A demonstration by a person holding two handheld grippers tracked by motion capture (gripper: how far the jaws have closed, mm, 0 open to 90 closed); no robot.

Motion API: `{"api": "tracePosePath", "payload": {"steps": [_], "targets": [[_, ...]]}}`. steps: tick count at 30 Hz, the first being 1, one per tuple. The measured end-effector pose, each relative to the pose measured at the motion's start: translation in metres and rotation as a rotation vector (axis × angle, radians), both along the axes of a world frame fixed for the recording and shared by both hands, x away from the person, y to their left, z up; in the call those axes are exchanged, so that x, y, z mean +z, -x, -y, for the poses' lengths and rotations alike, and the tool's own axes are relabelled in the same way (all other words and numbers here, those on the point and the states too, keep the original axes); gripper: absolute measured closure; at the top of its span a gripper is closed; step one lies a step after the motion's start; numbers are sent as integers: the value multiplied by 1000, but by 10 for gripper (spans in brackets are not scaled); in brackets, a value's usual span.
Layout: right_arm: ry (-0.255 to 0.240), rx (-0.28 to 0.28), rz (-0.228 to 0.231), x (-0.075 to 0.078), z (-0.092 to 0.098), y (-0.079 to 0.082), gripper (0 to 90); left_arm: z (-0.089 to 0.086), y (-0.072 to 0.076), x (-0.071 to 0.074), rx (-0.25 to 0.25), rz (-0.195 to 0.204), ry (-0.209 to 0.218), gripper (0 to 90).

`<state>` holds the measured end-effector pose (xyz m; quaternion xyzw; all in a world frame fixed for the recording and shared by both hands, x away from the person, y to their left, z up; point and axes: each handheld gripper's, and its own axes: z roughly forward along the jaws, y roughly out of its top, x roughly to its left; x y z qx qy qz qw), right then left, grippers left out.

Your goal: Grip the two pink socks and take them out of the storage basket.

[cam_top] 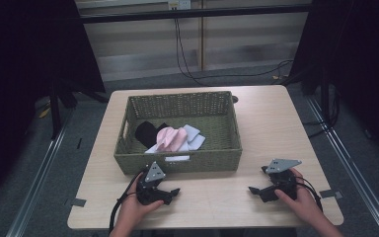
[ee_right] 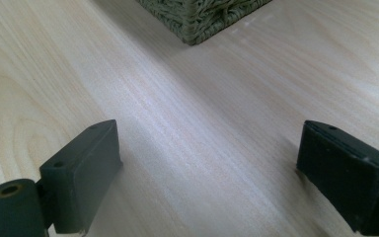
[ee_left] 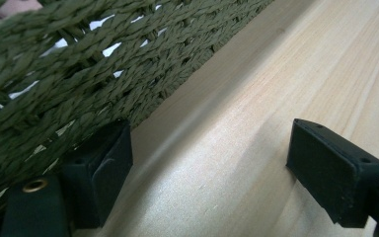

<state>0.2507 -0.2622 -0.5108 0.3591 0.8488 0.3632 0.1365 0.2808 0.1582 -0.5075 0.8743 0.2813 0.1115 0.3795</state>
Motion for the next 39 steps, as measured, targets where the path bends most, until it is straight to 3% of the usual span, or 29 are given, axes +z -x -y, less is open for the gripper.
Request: {"api": "tracePosePath", "payload": {"steps": [6, 9, 10, 12, 16, 19, 20, 28, 39], "targets": [[0, 1, 2, 0, 0, 0, 88, 1, 1, 0, 18, 4, 7, 200], [0, 2, 3, 0, 0, 0, 87, 3, 2, 5, 15, -28, -29, 240], [0, 0, 0, 0, 0, 0, 87, 4, 1, 11, 6, -40, -51, 240], [0, 2, 3, 0, 0, 0, 88, 4, 1, 14, 6, -45, -56, 241], [0, 0, 0, 0, 0, 0, 88, 3, -4, 32, 10, -103, -34, 245], [0, 0, 0, 0, 0, 0, 88, 3, -7, 39, 11, -104, -63, 245], [0, 0, 0, 0, 0, 0, 88, 4, -9, 45, 2, -125, -72, 245], [0, 0, 0, 0, 0, 0, 87, 9, -16, 63, -20, -181, -84, 246], [0, 1, 1, 0, 0, 0, 88, 15, -28, 96, -54, -224, -109, 253]]}}
